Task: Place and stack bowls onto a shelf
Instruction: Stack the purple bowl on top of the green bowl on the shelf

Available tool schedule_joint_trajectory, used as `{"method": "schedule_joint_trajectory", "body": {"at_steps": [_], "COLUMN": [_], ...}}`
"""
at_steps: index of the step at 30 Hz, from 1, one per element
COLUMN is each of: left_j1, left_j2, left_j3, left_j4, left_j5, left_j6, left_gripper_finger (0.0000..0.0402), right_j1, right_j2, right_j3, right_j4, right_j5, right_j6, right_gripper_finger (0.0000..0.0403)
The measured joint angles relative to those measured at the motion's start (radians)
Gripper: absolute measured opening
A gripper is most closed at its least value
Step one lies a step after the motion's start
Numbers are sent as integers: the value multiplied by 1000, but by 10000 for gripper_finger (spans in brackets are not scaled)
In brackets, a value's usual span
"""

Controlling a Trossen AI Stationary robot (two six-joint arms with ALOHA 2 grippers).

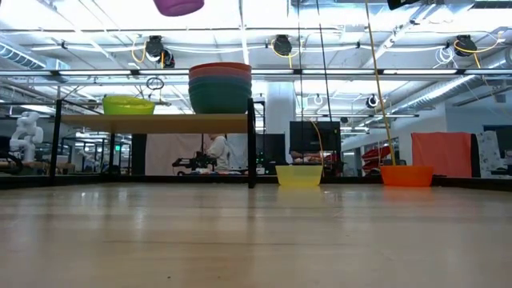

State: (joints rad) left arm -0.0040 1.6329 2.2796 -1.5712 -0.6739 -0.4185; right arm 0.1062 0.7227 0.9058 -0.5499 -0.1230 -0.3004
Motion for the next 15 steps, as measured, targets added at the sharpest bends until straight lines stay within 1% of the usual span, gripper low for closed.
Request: {"method": "schedule_joint_trajectory", "body": {"at_steps": [4, 9, 13, 15], "left_j1": [36, 116, 184, 213], "left_j2": [1, 0, -34, -65], "left_j3": [-18, -51, -101, -147], "left_j4": [0, 1, 0, 1], "left_j5": [-8, -8, 12, 37], "left_j6": [-10, -34, -53, -83], "left_gripper_finger": [1, 1, 1, 1], "right_j1": [0, 0, 0, 0], "right_j2": [0, 0, 0, 0], "right_j3": [0, 0, 0, 0], "right_j4": [0, 0, 0, 0], "right_j5": [0, 0, 0, 0], "right_j6": [0, 0, 0, 0], "right_gripper_finger": [116, 116, 116, 116]}}
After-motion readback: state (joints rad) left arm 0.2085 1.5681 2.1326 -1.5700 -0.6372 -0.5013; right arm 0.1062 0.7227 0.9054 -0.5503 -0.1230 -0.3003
